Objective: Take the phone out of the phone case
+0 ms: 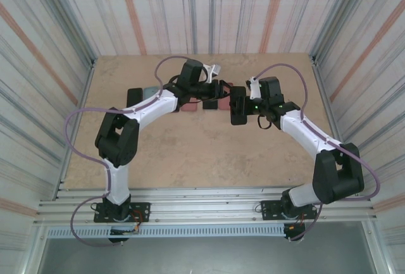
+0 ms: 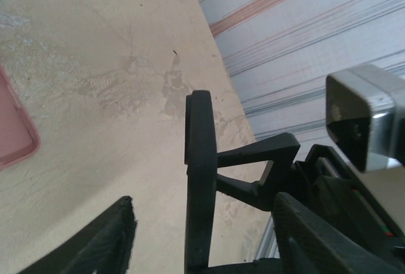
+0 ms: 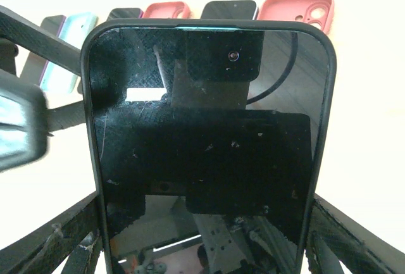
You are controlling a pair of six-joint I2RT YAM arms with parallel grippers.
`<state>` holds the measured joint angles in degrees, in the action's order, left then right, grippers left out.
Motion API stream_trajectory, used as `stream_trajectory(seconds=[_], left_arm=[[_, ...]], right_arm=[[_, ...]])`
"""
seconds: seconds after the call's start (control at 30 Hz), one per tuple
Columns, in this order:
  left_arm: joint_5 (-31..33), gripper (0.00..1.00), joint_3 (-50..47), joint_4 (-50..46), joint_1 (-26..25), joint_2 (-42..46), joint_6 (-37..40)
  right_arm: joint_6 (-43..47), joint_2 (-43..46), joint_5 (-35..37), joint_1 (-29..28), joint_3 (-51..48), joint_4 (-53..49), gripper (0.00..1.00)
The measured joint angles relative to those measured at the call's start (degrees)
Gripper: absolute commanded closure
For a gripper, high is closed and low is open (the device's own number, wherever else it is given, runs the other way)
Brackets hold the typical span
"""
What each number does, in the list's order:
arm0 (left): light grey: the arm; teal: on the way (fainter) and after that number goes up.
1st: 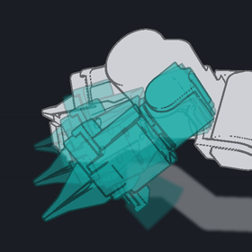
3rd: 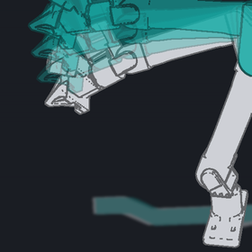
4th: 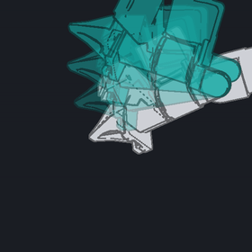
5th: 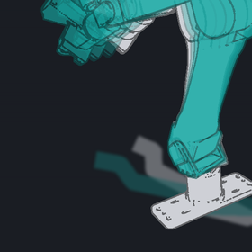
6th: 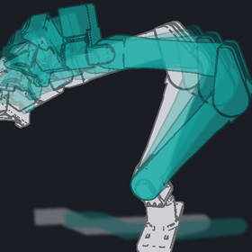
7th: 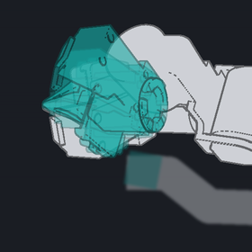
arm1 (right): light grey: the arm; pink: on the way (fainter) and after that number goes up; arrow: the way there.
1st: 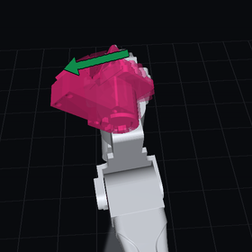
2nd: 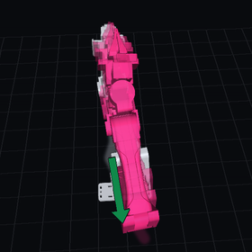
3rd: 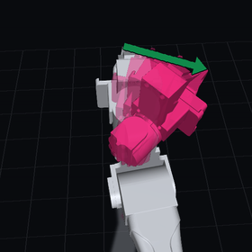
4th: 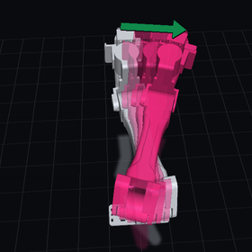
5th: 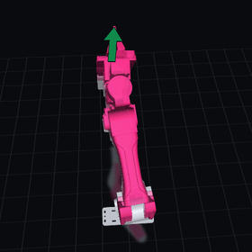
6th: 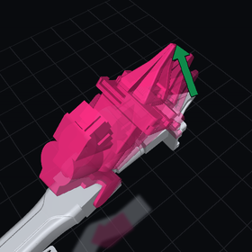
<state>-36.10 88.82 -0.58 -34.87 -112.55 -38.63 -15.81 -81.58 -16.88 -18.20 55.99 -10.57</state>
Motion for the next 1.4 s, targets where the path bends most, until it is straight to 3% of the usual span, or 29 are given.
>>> stream_trajectory(seconds=[0.63,0.7,0.83,0.9,1.17,1.4], left_arm=[[-0.09,0.88,1.95,-2.21,-0.81,-0.94,2.36],[-0.11,0.89,1.95,-2.14,-0.76,-0.94,2.25],[-0.28,0.9,1.92,-2.08,-0.76,-0.94,1.42],[-0.52,0.9,1.86,-1.7,-0.72,-0.94,0.68],[-2.12,0.9,-0.13,3.45,1.38,-0.79,-4.59],[-2.47,0.9,-2.08,9.7,5.53,1.46,-11.8]], right_arm=[[0.0,0.37,-1.18,-0.87,-0.02,0.9,0.45],[0.02,0.44,-1.14,-0.87,-0.02,1.05,0.41],[0.0,0.79,-1.01,-0.87,-0.39,1.18,0.15],[-0.22,1.09,-1.18,-0.85,-0.83,1.86,0.09],[-1.97,7.21,-3.32,0.63,-5.6,6.08,0.04],[-9.97,18.27,-7.43,3.37,-15.87,12.81,0.12]])
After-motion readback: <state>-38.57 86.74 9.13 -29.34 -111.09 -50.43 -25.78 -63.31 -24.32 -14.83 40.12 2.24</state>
